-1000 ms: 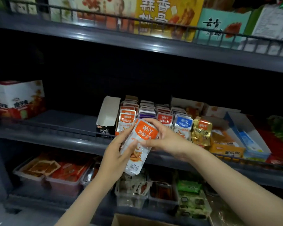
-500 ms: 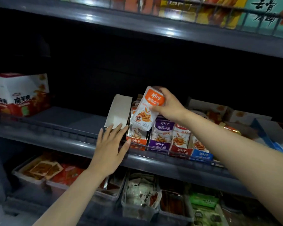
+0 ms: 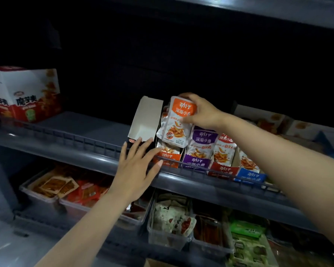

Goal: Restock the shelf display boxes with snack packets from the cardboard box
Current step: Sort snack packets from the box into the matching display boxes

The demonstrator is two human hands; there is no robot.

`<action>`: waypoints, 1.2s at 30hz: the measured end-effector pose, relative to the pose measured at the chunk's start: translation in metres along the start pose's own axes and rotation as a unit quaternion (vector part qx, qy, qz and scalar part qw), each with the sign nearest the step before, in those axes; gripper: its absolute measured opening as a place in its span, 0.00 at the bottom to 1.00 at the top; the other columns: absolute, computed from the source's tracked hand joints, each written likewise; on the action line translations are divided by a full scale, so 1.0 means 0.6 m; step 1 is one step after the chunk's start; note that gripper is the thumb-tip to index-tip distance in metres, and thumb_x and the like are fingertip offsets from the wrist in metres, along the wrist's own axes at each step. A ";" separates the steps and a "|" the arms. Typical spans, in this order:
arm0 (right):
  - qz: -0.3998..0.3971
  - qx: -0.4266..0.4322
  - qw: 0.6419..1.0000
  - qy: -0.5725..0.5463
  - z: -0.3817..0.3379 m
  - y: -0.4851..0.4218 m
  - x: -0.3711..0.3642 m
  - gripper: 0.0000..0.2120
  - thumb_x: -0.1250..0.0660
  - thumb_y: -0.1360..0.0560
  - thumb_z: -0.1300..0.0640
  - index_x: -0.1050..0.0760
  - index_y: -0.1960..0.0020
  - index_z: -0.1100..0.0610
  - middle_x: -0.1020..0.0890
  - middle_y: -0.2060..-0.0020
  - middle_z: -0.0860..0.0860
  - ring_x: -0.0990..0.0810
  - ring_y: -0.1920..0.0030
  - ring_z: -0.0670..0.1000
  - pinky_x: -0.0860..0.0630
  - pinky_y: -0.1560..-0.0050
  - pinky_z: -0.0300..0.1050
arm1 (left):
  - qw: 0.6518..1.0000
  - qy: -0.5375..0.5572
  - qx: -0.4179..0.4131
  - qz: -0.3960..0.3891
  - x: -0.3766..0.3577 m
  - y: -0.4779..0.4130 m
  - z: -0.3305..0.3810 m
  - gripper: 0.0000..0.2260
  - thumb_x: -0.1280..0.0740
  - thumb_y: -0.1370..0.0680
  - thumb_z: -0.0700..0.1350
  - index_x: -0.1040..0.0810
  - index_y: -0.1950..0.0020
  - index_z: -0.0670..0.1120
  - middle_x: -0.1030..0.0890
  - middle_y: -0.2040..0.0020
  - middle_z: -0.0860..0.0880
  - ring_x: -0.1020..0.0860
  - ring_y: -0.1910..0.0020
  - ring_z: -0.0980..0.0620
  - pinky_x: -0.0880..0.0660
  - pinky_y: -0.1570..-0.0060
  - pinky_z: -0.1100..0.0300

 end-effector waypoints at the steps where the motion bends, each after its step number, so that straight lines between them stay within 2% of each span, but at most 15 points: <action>1: -0.001 0.001 1.000 0.006 -0.002 -0.001 0.002 0.32 0.30 0.26 0.63 0.39 0.27 0.50 0.28 0.45 0.47 0.26 0.46 0.46 0.27 0.58 0.35 | 1.000 0.000 -0.001 0.001 0.000 0.000 -0.001 0.32 0.64 0.23 0.67 0.35 0.27 0.58 0.40 0.24 0.54 0.51 0.23 0.52 0.62 0.26 0.49; 4: 0.000 0.001 1.000 0.011 -0.007 -0.003 -0.002 0.32 0.30 0.27 0.64 0.38 0.27 0.51 0.28 0.42 0.48 0.27 0.44 0.47 0.26 0.54 0.37 | 1.000 0.004 -0.001 0.000 -0.002 -0.001 0.001 0.31 0.63 0.23 0.67 0.35 0.27 0.57 0.41 0.23 0.54 0.51 0.23 0.52 0.62 0.26 0.49; 7: 0.015 0.014 1.000 0.011 -0.014 -0.007 -0.017 0.32 0.30 0.27 0.65 0.38 0.27 0.52 0.28 0.36 0.52 0.27 0.37 0.52 0.25 0.45 0.43 | 1.000 0.008 0.001 0.003 -0.002 -0.001 0.003 0.31 0.63 0.23 0.67 0.35 0.27 0.58 0.40 0.23 0.54 0.51 0.23 0.52 0.63 0.26 0.50; 15: 0.054 0.020 0.998 -0.040 -0.009 -0.016 -0.030 0.31 0.30 0.27 0.66 0.37 0.28 0.55 0.28 0.35 0.54 0.27 0.35 0.53 0.25 0.40 0.46 | 1.000 0.006 0.001 0.010 -0.003 -0.003 0.005 0.30 0.61 0.23 0.66 0.34 0.28 0.57 0.40 0.24 0.53 0.51 0.23 0.52 0.63 0.26 0.50; 17: 0.020 0.025 0.999 0.026 -0.003 -0.016 -0.045 0.29 0.29 0.28 0.63 0.34 0.30 0.55 0.26 0.36 0.53 0.26 0.36 0.53 0.25 0.41 0.46 | 1.000 0.004 -0.001 0.012 -0.004 -0.001 0.005 0.30 0.62 0.22 0.65 0.34 0.28 0.56 0.40 0.24 0.53 0.51 0.23 0.51 0.63 0.26 0.50; 19: -0.008 0.035 0.988 0.152 0.003 -0.016 -0.059 0.29 0.27 0.29 0.58 0.32 0.31 0.54 0.25 0.36 0.53 0.25 0.37 0.53 0.26 0.40 0.48 | 1.000 0.000 -0.003 0.015 -0.005 0.000 0.005 0.30 0.62 0.22 0.65 0.34 0.28 0.56 0.39 0.24 0.53 0.50 0.23 0.51 0.62 0.26 0.49; 21: 0.001 0.034 0.957 0.289 0.011 -0.018 -0.060 0.32 0.26 0.30 0.52 0.33 0.29 0.52 0.27 0.34 0.53 0.28 0.34 0.55 0.30 0.35 0.52 | 1.000 -0.003 -0.004 0.015 -0.005 0.000 0.005 0.29 0.60 0.22 0.64 0.34 0.28 0.56 0.40 0.24 0.53 0.50 0.23 0.51 0.62 0.26 0.49; 23: 0.013 0.021 0.928 0.372 0.018 -0.017 -0.056 0.36 0.27 0.31 0.45 0.36 0.27 0.49 0.31 0.31 0.52 0.34 0.31 0.56 0.37 0.32 0.52 | 1.000 -0.003 -0.004 0.014 -0.006 0.001 0.004 0.28 0.58 0.21 0.63 0.34 0.28 0.56 0.40 0.24 0.52 0.50 0.23 0.51 0.62 0.26 0.49; 28: 0.003 0.015 0.897 0.442 0.016 -0.012 -0.066 0.37 0.32 0.30 0.36 0.36 0.26 0.49 0.36 0.28 0.54 0.40 0.28 0.56 0.43 0.29 0.53 | 1.000 -0.011 -0.006 0.010 -0.008 0.003 0.005 0.27 0.57 0.21 0.63 0.35 0.27 0.55 0.41 0.23 0.52 0.51 0.23 0.50 0.63 0.26 0.50; 32: 0.034 0.027 0.866 0.498 0.008 -0.011 -0.069 0.36 0.33 0.31 0.34 0.32 0.30 0.52 0.34 0.29 0.54 0.38 0.29 0.56 0.44 0.28 0.54 | 1.000 -0.022 -0.003 0.003 -0.009 0.002 0.006 0.28 0.58 0.22 0.63 0.37 0.26 0.55 0.43 0.23 0.52 0.53 0.22 0.50 0.65 0.27 0.50; 36: 0.051 0.020 0.872 0.486 0.008 -0.008 -0.058 0.35 0.34 0.30 0.33 0.31 0.30 0.51 0.32 0.31 0.54 0.36 0.29 0.56 0.43 0.29 0.54 | 1.000 -0.027 -0.003 -0.005 -0.011 0.003 0.010 0.30 0.60 0.23 0.64 0.39 0.25 0.55 0.46 0.22 0.52 0.55 0.22 0.50 0.65 0.27 0.49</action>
Point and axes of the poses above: each hand's wrist, its own y-axis away from the middle knuckle, its own x-axis out of the back of the hand, z = x × y, the point moved 9 cm from there along -y, towards the middle knuckle
